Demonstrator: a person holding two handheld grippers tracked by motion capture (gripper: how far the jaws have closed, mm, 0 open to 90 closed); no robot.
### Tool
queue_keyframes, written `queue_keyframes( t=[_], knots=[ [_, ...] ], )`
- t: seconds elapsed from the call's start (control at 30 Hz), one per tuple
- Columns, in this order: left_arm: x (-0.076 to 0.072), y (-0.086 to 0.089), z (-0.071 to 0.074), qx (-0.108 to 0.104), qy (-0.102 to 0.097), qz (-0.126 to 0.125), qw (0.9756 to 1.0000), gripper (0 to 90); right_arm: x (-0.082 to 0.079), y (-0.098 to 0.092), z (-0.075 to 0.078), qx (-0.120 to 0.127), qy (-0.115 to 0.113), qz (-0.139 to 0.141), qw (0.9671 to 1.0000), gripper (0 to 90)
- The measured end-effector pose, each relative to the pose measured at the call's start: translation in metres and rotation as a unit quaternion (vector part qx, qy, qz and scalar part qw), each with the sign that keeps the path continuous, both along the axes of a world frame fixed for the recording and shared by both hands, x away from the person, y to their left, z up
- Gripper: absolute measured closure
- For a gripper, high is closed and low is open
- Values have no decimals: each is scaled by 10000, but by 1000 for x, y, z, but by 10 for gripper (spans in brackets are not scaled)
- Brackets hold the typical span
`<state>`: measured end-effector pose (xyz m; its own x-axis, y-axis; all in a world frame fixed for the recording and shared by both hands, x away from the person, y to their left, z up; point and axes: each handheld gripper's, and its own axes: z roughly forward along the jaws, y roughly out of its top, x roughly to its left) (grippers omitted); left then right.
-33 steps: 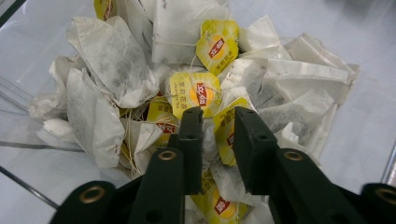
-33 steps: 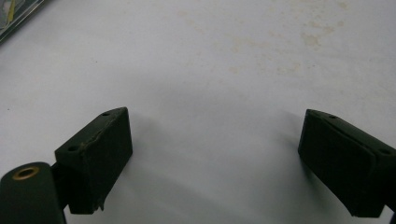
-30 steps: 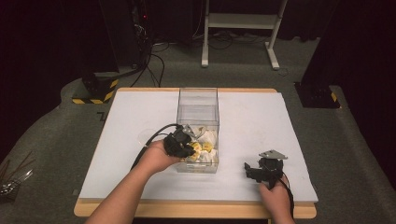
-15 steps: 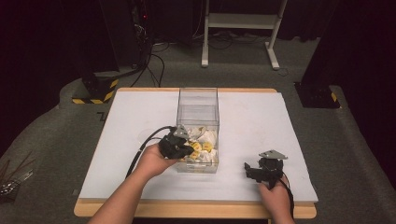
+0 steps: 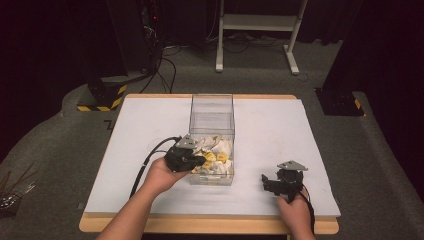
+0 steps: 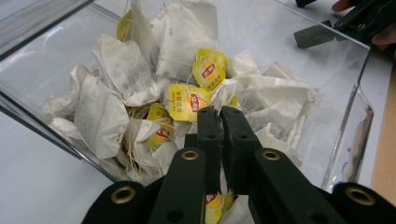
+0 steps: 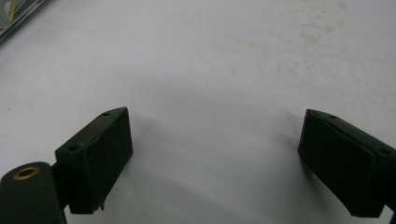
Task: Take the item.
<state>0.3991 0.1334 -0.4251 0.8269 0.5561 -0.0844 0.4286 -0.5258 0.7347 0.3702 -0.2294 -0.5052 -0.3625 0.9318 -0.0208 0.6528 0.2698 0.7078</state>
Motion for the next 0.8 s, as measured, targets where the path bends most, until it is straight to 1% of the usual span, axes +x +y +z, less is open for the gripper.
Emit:
queue_keyframes(
  t=[0.23,0.5,0.6,0.7,0.8],
  knots=[
    [-4,4,3,-152,-139,53,9998,867,0,0,0,1,2,0,10000,100],
    [-8,10,9,-349,-287,100,9989,867,0,0,0,1,0,0,10000,100],
    [-9,12,11,-458,-359,87,9983,867,0,0,0,1,1,0,10000,100],
    [-11,14,13,-546,-423,126,9975,867,0,0,0,0,1,1,10000,100],
    [-12,16,15,-602,-470,159,9969,867,0,0,0,1,-1,-1,10000,100]
  ],
)
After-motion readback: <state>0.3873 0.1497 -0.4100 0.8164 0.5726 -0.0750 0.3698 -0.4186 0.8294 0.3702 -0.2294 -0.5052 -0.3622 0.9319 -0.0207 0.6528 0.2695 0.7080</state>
